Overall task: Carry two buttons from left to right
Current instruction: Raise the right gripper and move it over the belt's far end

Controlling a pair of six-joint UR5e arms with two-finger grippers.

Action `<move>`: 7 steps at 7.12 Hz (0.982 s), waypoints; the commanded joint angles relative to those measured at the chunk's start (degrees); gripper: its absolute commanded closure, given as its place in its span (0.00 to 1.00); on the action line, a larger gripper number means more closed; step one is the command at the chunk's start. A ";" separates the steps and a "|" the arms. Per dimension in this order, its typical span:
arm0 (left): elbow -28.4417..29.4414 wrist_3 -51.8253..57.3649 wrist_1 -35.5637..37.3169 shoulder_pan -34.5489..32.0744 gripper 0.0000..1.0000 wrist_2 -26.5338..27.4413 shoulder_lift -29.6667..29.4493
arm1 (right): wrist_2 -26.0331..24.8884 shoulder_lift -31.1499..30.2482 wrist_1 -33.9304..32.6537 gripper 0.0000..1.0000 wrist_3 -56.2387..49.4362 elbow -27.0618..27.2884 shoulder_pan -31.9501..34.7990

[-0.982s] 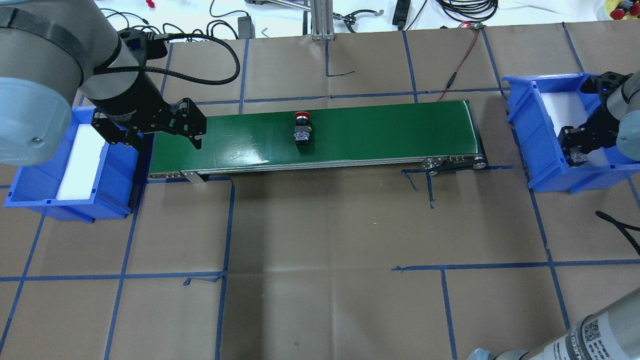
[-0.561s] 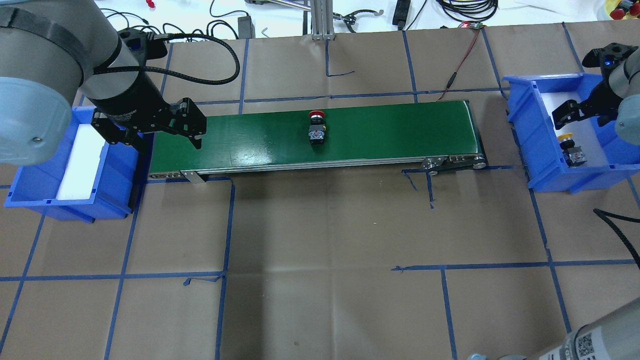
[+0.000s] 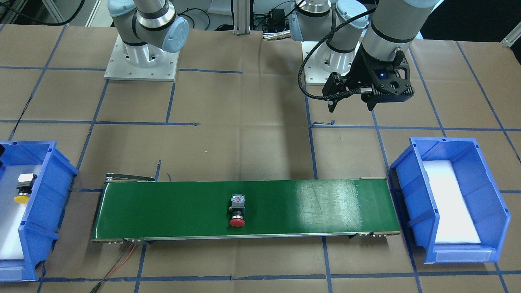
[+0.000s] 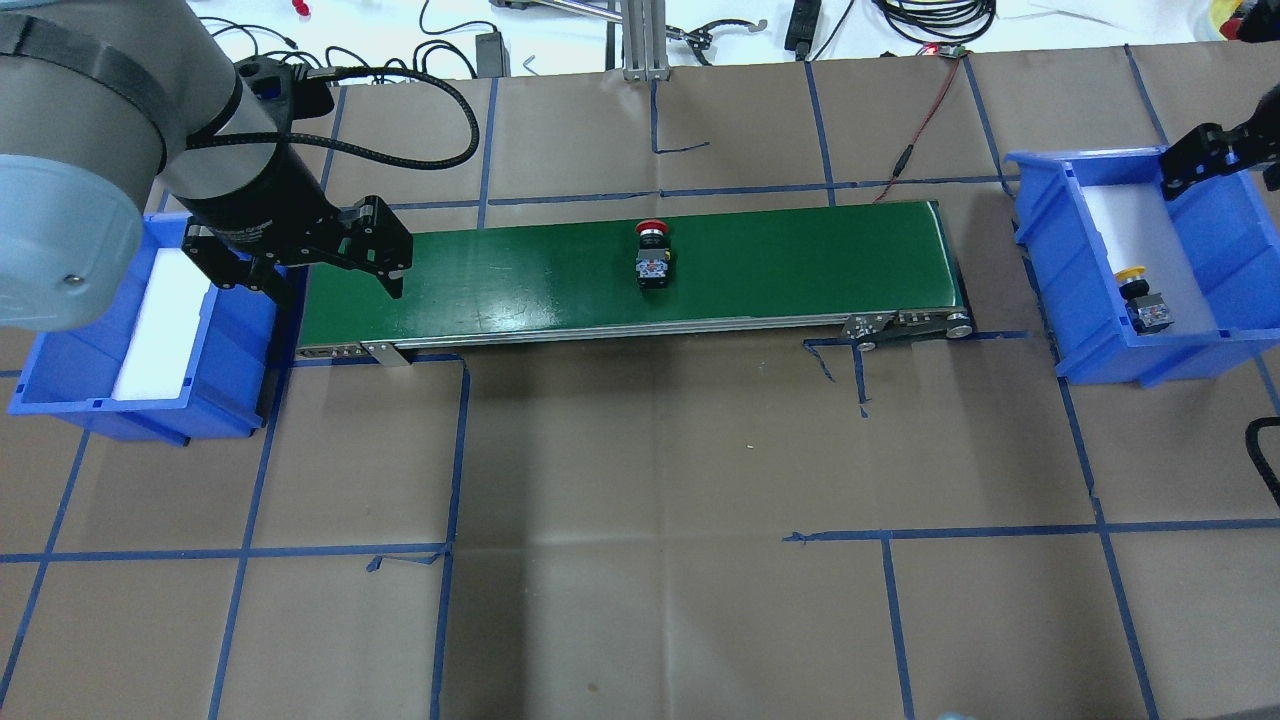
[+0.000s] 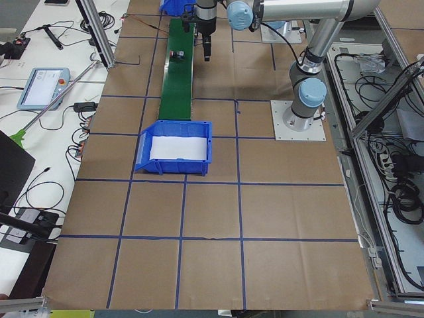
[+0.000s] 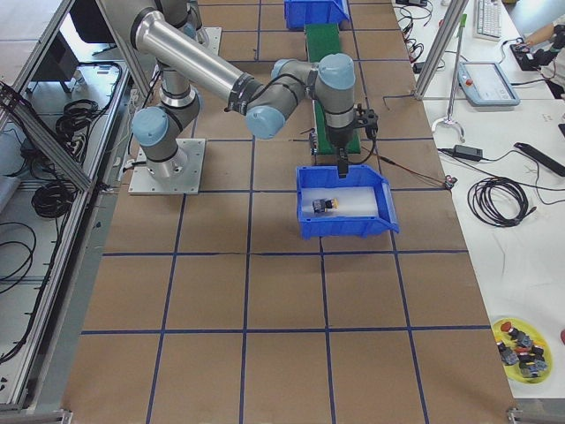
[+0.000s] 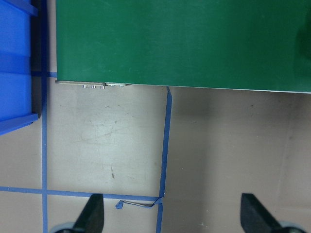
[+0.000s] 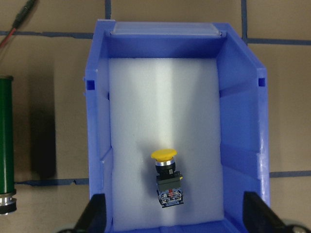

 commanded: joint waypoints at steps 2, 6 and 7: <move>0.00 0.00 0.00 0.02 0.00 0.00 -0.01 | -0.21 -0.11 15.56 0.01 2.32 -7.43 7.33; 0.00 -0.09 0.00 -0.07 0.00 0.00 -0.01 | 0.04 0.16 14.98 0.01 30.79 -9.63 25.71; -0.09 0.00 0.00 -0.07 0.00 0.00 -0.01 | 0.05 1.29 11.68 0.01 31.17 -9.11 27.65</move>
